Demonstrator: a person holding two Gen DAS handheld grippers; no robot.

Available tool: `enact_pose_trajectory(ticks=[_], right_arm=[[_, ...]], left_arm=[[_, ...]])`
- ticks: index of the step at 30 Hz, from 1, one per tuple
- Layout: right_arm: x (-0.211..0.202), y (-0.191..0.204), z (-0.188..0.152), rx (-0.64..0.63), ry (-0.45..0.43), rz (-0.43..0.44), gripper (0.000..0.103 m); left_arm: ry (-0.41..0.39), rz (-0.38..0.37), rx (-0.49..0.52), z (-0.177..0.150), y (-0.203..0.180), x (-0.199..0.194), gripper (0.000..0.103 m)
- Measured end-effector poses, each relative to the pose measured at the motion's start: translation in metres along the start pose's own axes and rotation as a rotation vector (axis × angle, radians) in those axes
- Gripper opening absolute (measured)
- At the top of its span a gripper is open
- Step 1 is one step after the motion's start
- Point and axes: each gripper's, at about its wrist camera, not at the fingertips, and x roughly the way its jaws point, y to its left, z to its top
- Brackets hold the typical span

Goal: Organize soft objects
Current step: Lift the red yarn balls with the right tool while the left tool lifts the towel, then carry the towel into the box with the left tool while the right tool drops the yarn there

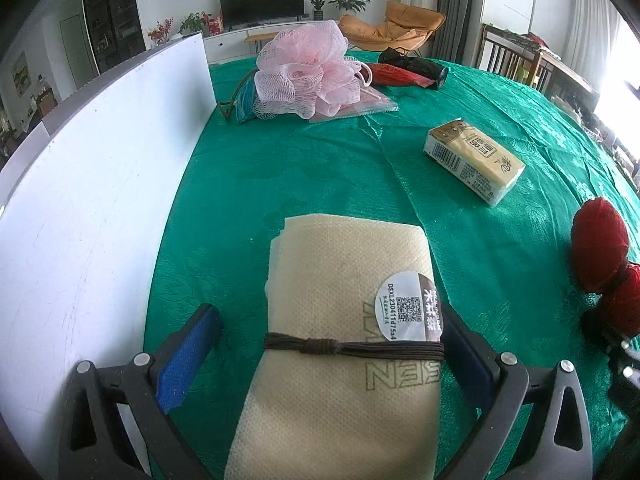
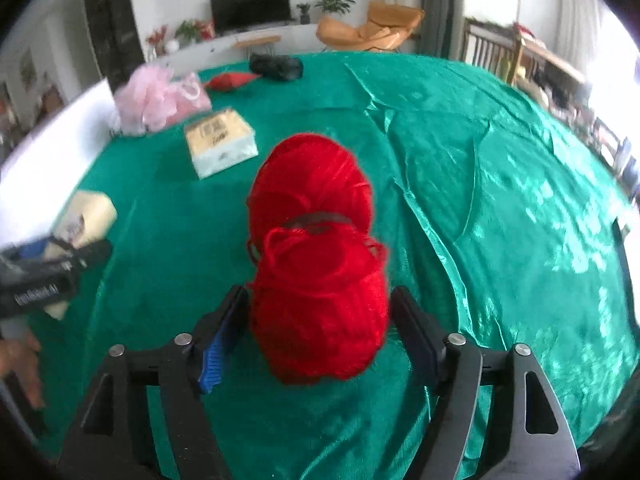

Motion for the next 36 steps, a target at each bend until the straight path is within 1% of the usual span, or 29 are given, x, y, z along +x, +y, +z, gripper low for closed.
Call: enact_pose_trajectory(ticks=[5,15,17,18,19,21,22,24,28,30,31,32,33,34,35,36], right_arm=[[0.001,-0.002,-0.003,0.006,-0.006,0.0,0.079],[0.001,0.001,-0.005,0.007,-0.012,-0.003,0.079],[0.001,0.001,-0.005,0.007,-0.012,-0.003,0.079],[0.001,0.0,-0.005,0.008,-0.012,-0.002,0.079],[0.0,0.0,-0.005,0.009,-0.011,0.0,0.079],[-0.002,-0.004,-0.004,0.035,-0.001,0.032,0.079],[-0.006,-0.011,-0.003,0.071,0.01,0.084,0.079],[-0.012,-0.024,0.003,0.136,0.028,0.179,0.079],[-0.026,-0.048,0.026,0.2,0.05,0.255,0.079],[-0.026,-0.05,0.04,0.194,0.079,0.265,0.079],[-0.02,-0.048,0.049,0.17,0.115,0.264,0.079],[-0.016,-0.044,0.054,0.147,0.14,0.255,0.079],[-0.01,-0.038,0.059,0.117,0.165,0.241,0.079],[-0.001,-0.028,0.062,0.068,0.203,0.208,0.079],[0.006,-0.022,0.062,0.03,0.239,0.179,0.078],[0.015,-0.015,0.059,-0.006,0.284,0.142,0.075]], left_arm=[[0.0,0.0,0.0,0.0,0.0,0.0,0.103],[0.009,-0.007,0.006,0.0,0.0,0.0,0.103],[0.038,-0.023,0.023,0.002,0.001,0.001,0.103],[0.063,-0.029,0.034,0.003,0.001,0.001,0.103],[0.105,-0.035,0.044,0.006,0.001,0.001,0.103],[0.163,-0.042,0.056,0.008,0.0,0.001,0.103],[0.181,-0.053,0.068,0.008,-0.001,0.001,0.103],[0.182,-0.073,0.086,0.007,-0.003,-0.004,0.103],[0.145,-0.093,0.099,0.009,-0.004,-0.015,0.102],[0.135,-0.101,0.094,0.011,-0.003,-0.016,0.097],[0.135,-0.105,0.095,0.012,-0.003,-0.016,0.083],[0.137,-0.108,0.097,0.012,-0.003,-0.015,0.063],[0.139,-0.107,0.1,0.013,-0.004,-0.014,0.063],[0.131,-0.109,0.099,0.014,-0.004,-0.015,0.061],[0.122,-0.113,0.099,0.014,-0.004,-0.017,0.055],[0.113,-0.124,0.095,0.013,-0.002,-0.022,0.053]])
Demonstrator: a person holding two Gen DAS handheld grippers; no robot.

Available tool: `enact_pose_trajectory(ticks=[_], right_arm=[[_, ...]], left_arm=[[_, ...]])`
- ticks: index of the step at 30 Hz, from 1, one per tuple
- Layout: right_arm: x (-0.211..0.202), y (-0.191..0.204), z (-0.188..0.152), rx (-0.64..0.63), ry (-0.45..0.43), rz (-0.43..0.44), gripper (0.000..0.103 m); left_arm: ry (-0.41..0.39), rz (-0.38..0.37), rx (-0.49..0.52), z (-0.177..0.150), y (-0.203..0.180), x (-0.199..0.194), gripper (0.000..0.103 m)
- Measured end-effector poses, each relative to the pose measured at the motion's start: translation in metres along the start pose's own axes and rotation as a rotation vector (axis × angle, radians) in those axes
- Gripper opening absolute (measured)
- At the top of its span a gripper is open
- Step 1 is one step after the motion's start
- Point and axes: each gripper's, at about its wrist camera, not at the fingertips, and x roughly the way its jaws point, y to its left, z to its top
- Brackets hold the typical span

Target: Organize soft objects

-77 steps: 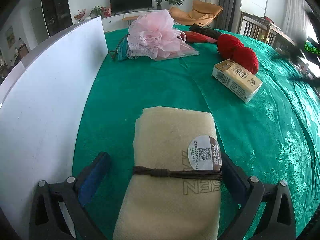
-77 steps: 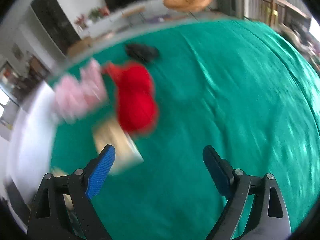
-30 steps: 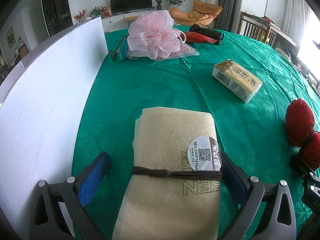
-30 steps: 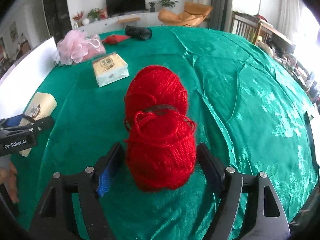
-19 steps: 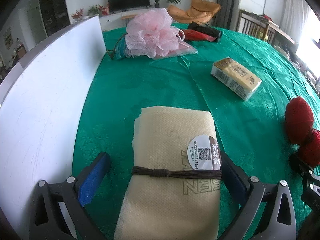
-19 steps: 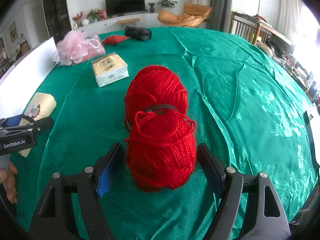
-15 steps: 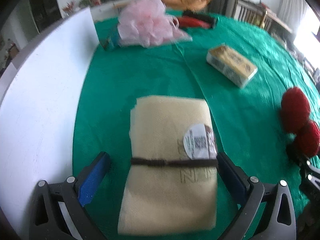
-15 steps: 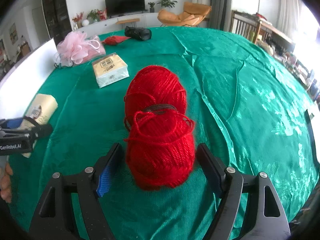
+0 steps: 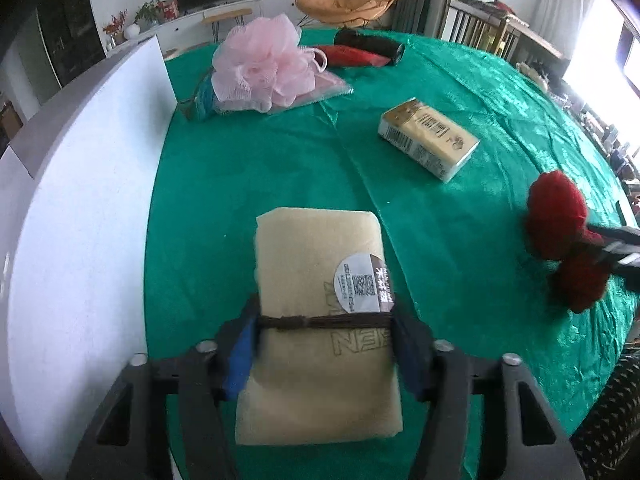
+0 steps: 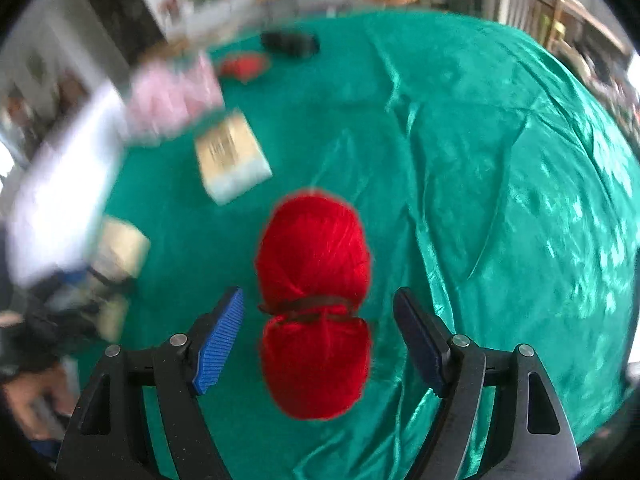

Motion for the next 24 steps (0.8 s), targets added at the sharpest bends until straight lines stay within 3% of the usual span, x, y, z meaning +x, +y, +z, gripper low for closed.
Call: enact_pose_trajectory(ticks=[1,2,5,7,9,12,16,18,20,21,22,23,24], right_arm=[[0.003,0.002,-0.004,0.005,0.008,-0.017,0.051],[0.001,0.001,-0.007,0.019,0.001,-0.008,0.045],[-0.016,0.012,-0.017,0.012,-0.05,-0.012,0.045],[-0.036,0.028,-0.016,-0.006,-0.086,0.041,0.045],[-0.065,0.057,-0.01,-0.043,-0.13,0.121,0.045],[-0.107,0.118,0.003,-0.14,-0.199,0.234,0.045],[-0.139,0.208,0.016,-0.253,-0.234,0.405,0.045],[-0.14,0.254,0.02,-0.3,-0.209,0.486,0.045],[-0.132,0.299,0.017,-0.36,-0.189,0.534,0.051],[-0.126,0.317,0.014,-0.387,-0.185,0.549,0.053],[-0.118,0.338,0.01,-0.426,-0.168,0.557,0.067],[-0.11,0.35,0.007,-0.456,-0.149,0.554,0.072],[-0.103,0.36,0.004,-0.48,-0.133,0.543,0.071]], left_arm=[[-0.017,-0.036,-0.019,-0.002,0.003,-0.01,0.052],[-0.038,-0.071,-0.042,-0.005,0.006,-0.022,0.052],[-0.114,-0.16,-0.098,-0.011,0.016,-0.066,0.052],[-0.176,-0.205,-0.12,-0.014,0.027,-0.103,0.052],[-0.234,-0.201,-0.121,-0.017,0.04,-0.137,0.052],[-0.311,-0.098,-0.127,-0.025,0.08,-0.186,0.053],[-0.321,0.081,-0.237,-0.05,0.154,-0.216,0.06],[-0.29,0.201,-0.33,-0.068,0.196,-0.218,0.071],[-0.244,0.305,-0.405,-0.085,0.23,-0.212,0.091],[-0.211,0.362,-0.433,-0.092,0.244,-0.207,0.093],[-0.184,0.407,-0.452,-0.098,0.254,-0.202,0.093],[-0.144,0.452,-0.475,-0.104,0.265,-0.194,0.093],[-0.12,0.466,-0.49,-0.107,0.271,-0.188,0.093]])
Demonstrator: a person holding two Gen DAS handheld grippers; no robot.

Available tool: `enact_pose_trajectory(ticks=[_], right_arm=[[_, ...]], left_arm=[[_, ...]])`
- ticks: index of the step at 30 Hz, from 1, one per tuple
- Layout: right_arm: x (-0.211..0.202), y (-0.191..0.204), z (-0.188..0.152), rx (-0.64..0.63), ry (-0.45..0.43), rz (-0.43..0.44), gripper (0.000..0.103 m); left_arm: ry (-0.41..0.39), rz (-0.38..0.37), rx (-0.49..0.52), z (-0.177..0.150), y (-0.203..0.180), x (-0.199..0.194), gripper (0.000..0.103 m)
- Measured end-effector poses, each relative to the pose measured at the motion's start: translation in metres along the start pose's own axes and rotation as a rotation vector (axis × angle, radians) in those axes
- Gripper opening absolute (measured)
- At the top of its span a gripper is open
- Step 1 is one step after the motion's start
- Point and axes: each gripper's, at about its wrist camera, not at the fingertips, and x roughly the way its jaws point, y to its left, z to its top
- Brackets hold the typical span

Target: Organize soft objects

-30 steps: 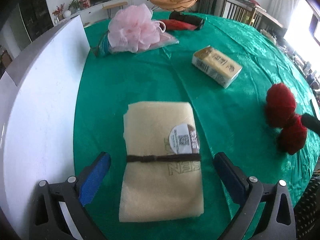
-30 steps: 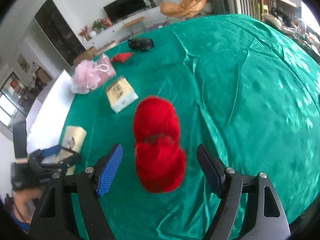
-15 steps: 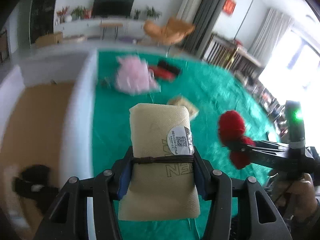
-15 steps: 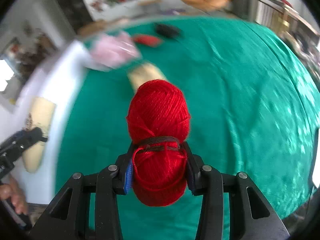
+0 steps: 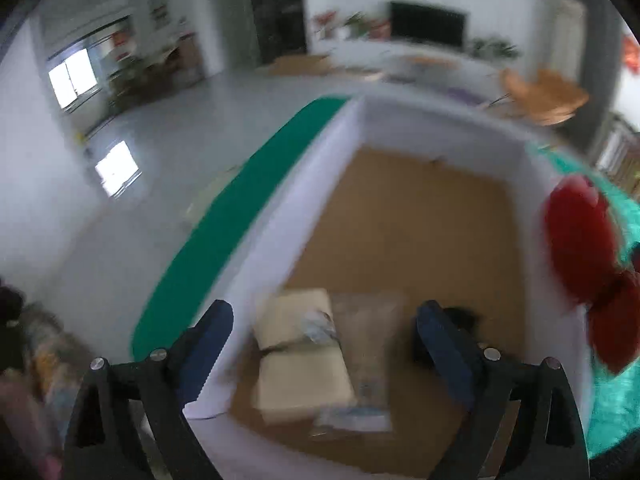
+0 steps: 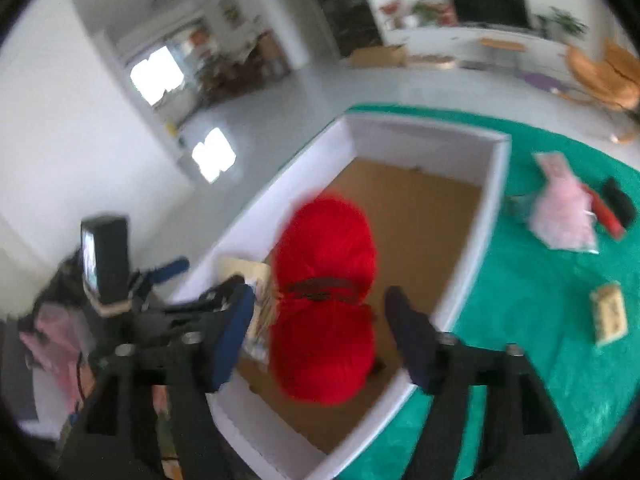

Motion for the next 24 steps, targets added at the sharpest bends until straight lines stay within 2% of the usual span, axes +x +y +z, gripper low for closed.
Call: enact_pose_trajectory(ticks=[3,6,7,10,14,18,21,24], right_arm=[[0.007,-0.002,-0.006,-0.023,-0.003,-0.037,0.071],[-0.008,-0.027,-0.016,-0.01,-0.073,-0.113,0.071],[-0.014,-0.042,-0.02,0.001,-0.096,-0.146,0.071],[-0.029,-0.096,-0.048,0.063,-0.156,-0.307,0.075],[-0.041,-0.179,-0.105,0.235,-0.149,-0.505,0.075],[-0.067,-0.254,-0.167,0.387,-0.136,-0.665,0.075],[-0.09,-0.289,-0.191,0.46,-0.138,-0.731,0.075],[-0.111,-0.316,-0.198,0.517,-0.155,-0.768,0.075]], left_arm=[[0.037,-0.017,-0.043,-0.005,0.008,0.013,0.093],[-0.03,-0.058,-0.086,-0.004,0.003,0.004,0.093],[-0.061,-0.097,-0.094,-0.001,-0.003,-0.002,0.093],[-0.123,-0.196,-0.081,0.008,-0.032,-0.015,0.093],[-0.18,-0.348,0.003,0.014,-0.089,-0.04,0.093],[-0.183,-0.517,0.128,-0.004,-0.154,-0.073,0.093],[-0.165,-0.624,0.255,-0.024,-0.212,-0.096,0.093],[-0.103,-0.668,0.367,-0.047,-0.267,-0.099,0.095]])
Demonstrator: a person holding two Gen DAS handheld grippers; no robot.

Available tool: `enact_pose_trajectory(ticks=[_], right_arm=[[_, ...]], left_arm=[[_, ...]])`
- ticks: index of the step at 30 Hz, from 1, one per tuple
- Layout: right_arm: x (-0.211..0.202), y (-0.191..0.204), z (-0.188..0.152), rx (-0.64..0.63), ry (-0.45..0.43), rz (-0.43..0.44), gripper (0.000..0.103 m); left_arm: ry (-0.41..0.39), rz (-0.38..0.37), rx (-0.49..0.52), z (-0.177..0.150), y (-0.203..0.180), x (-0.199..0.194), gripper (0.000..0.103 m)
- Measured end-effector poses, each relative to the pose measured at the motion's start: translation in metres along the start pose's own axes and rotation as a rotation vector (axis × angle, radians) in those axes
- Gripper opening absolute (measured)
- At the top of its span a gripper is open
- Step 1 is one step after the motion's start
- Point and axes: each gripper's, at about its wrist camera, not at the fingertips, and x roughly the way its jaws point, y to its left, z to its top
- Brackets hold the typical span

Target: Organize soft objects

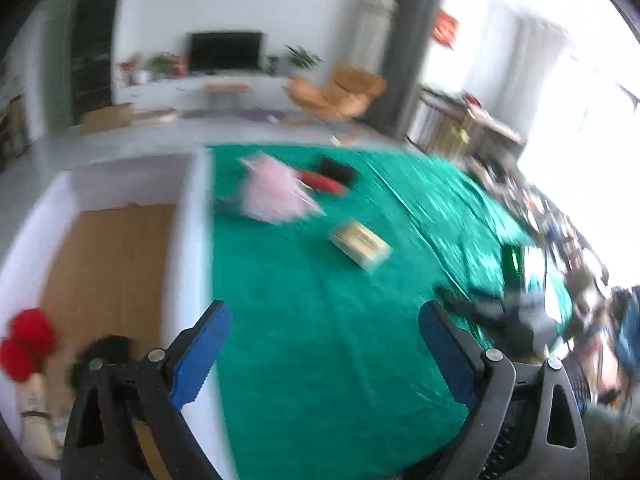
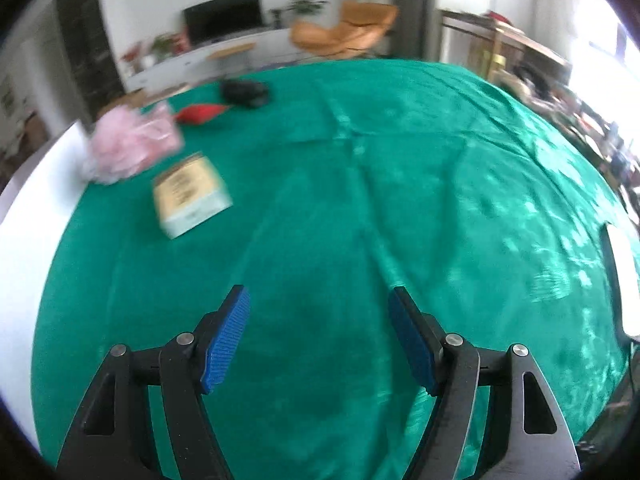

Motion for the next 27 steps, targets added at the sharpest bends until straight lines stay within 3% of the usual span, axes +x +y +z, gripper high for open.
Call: enact_pose_trajectory(ticks=[5,11,15,18,23,27], right_arm=[[0.01,-0.012,0.018,0.012,-0.006,-0.046,0.075],[0.017,-0.039,0.006,0.03,0.013,-0.094,0.075],[0.017,-0.052,0.001,0.073,-0.009,-0.083,0.075],[0.02,-0.05,0.003,0.056,0.0,-0.075,0.081],[0.023,-0.046,0.002,0.03,0.012,-0.085,0.085],[0.023,-0.046,0.002,0.028,0.013,-0.089,0.085]], left_arm=[[0.133,-0.019,0.003,-0.016,-0.038,0.073,0.095],[0.179,0.124,0.023,-0.024,-0.033,0.144,0.095],[0.158,0.182,0.021,-0.025,-0.006,0.168,0.095],[0.181,0.204,-0.002,-0.025,0.008,0.185,0.095],[0.154,0.241,0.039,-0.03,0.006,0.193,0.103],[0.157,0.235,0.03,-0.028,0.007,0.194,0.103]])
